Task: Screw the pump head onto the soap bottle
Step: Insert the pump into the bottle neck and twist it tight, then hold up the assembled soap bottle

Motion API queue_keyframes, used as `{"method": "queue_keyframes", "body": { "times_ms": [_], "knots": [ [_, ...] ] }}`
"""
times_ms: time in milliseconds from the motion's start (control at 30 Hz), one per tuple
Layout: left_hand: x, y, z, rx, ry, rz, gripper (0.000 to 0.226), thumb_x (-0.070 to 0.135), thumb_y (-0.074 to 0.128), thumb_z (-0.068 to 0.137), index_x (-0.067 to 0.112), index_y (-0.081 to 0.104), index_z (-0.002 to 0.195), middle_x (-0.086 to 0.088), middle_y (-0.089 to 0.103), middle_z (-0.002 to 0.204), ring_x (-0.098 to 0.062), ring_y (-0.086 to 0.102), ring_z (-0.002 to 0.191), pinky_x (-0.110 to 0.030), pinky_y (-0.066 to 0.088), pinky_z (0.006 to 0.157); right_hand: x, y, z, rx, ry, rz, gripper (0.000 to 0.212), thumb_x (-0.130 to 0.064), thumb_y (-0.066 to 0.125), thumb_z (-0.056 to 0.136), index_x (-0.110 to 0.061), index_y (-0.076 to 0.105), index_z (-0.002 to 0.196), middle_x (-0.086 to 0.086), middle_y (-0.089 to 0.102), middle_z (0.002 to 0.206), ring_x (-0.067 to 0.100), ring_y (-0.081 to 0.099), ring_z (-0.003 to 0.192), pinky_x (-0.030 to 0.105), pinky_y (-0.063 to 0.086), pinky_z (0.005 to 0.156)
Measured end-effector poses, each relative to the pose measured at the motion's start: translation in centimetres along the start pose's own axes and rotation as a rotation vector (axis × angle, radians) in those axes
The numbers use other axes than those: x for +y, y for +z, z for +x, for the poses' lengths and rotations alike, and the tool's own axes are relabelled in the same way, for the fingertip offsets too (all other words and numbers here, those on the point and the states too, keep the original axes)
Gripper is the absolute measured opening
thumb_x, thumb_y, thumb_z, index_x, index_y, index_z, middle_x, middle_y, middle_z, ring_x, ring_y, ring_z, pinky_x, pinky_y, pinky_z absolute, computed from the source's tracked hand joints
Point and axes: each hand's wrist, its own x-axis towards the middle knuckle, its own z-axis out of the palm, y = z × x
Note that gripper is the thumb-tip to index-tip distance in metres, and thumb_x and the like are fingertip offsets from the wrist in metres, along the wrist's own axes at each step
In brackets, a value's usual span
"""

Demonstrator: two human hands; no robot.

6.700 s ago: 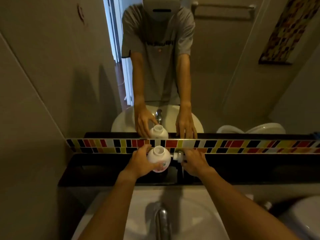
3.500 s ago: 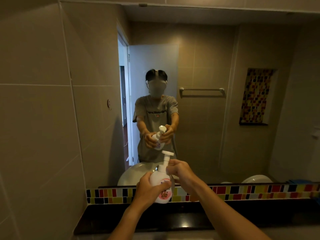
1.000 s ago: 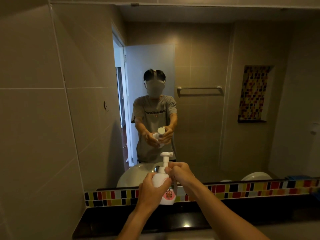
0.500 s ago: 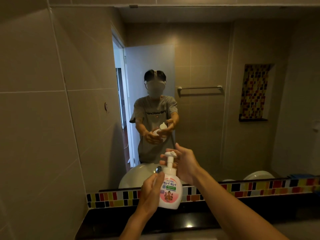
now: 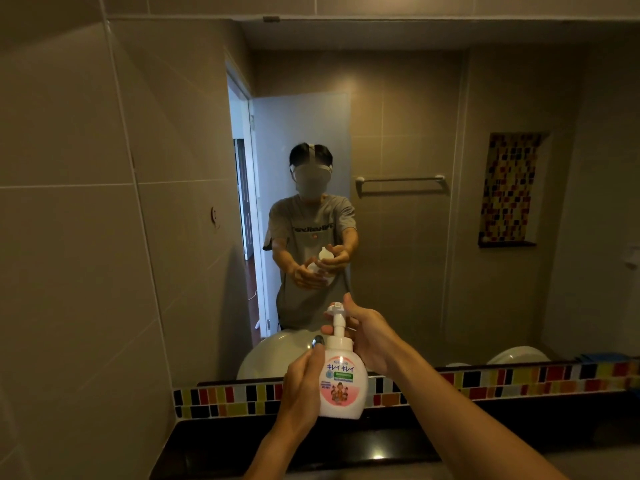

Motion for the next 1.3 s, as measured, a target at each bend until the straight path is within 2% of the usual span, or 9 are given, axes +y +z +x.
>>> {"method": "queue_keyframes", "body": {
  "times_ms": [100,233,400,633,867,967,1067,1167,1300],
  "knots": [
    [0.1,-0.3,0.0,-0.039,-0.061,-0.073,0.037,0.039,0.034,0.097,0.019,0.064,0.087,0.001,0.075,0.067,-0.017,0.072,0.063,-0.028,0.054,0.061,0.0,-0.3,0.1,-0.050,0.055,0.077,0.051,-0.046,0.054,0.095,-0.005,0.082,0.084,0.014,0.066,0.094,0.023,0.065,0.082,0.042,0.044,0.096],
    [0.0,-0.3,0.1,-0.067,-0.047,-0.075,0.038,0.038,0.034,0.097,0.018,0.065,0.088,-0.001,0.075,0.069,-0.016,0.072,0.062,-0.027,0.054,0.060,0.1,-0.5,0.1,-0.075,0.070,0.123,0.055,-0.048,0.050,0.096,-0.008,0.083,0.077,0.012,0.063,0.094,0.021,0.061,0.077,0.036,0.046,0.084],
    [-0.9,0.0,0.5,-0.037,-0.022,-0.036,0.037,0.041,0.039,0.095,0.014,0.063,0.096,-0.008,0.074,0.083,-0.018,0.073,0.069,-0.027,0.056,0.061,0.1,0.0,-0.2,-0.030,0.019,0.092,0.041,-0.043,0.050,0.098,-0.006,0.068,0.101,0.012,0.069,0.099,0.022,0.061,0.073,0.037,0.050,0.075],
    [-1.8,0.2,1.2,-0.035,-0.042,-0.016,0.043,0.045,0.040,0.093,0.011,0.062,0.107,-0.010,0.074,0.091,-0.020,0.074,0.075,-0.026,0.057,0.062,0.5,-0.6,0.5,0.021,0.001,0.018,0.049,-0.046,0.052,0.097,-0.003,0.062,0.118,0.011,0.066,0.102,0.022,0.062,0.077,0.038,0.053,0.074],
    [-2.6,0.0,1.6,-0.074,0.006,-0.002,0.026,0.041,0.047,0.090,0.020,0.063,0.092,-0.005,0.073,0.086,-0.017,0.073,0.072,-0.028,0.058,0.065,1.2,-0.9,1.1,0.033,-0.022,-0.002,0.043,-0.044,0.051,0.097,-0.006,0.065,0.113,0.012,0.068,0.107,0.021,0.063,0.076,0.037,0.054,0.073],
    [-4.0,0.1,1.6,-0.069,-0.004,-0.019,0.039,0.053,0.051,0.076,0.020,0.065,0.091,-0.008,0.075,0.086,-0.022,0.074,0.077,-0.038,0.059,0.073,2.3,-1.4,1.3,0.059,-0.023,-0.022,0.042,-0.044,0.053,0.096,-0.006,0.069,0.102,0.015,0.065,0.105,0.020,0.064,0.073,0.037,0.054,0.072],
    [-5.3,0.0,1.9,-0.089,-0.035,-0.038,0.045,0.055,0.053,0.071,0.017,0.064,0.094,-0.010,0.075,0.090,-0.025,0.074,0.081,-0.037,0.059,0.073,3.2,-2.1,1.8,0.061,-0.001,0.006,0.042,-0.045,0.055,0.095,-0.006,0.070,0.102,0.013,0.069,0.100,0.019,0.066,0.071,0.036,0.056,0.069],
    [-6.6,-0.3,2.3,-0.168,-0.078,-0.048,0.045,0.048,0.061,0.071,0.016,0.062,0.103,-0.012,0.073,0.098,-0.024,0.073,0.086,-0.031,0.058,0.069,3.9,-2.7,2.0,0.080,0.022,0.052,0.048,-0.048,0.052,0.095,-0.004,0.067,0.107,0.013,0.069,0.099,0.023,0.066,0.081,0.036,0.055,0.072],
    [-9.2,-0.9,3.2,-0.235,-0.183,-0.008,0.048,0.043,0.074,0.070,0.019,0.060,0.110,-0.012,0.071,0.106,-0.025,0.072,0.093,-0.032,0.058,0.074,5.8,-5.0,0.8,0.240,-0.005,0.020,0.066,-0.059,0.043,0.093,-0.014,0.052,0.141,0.014,0.057,0.137,0.033,0.058,0.120,0.050,0.046,0.101]
  ]
}}
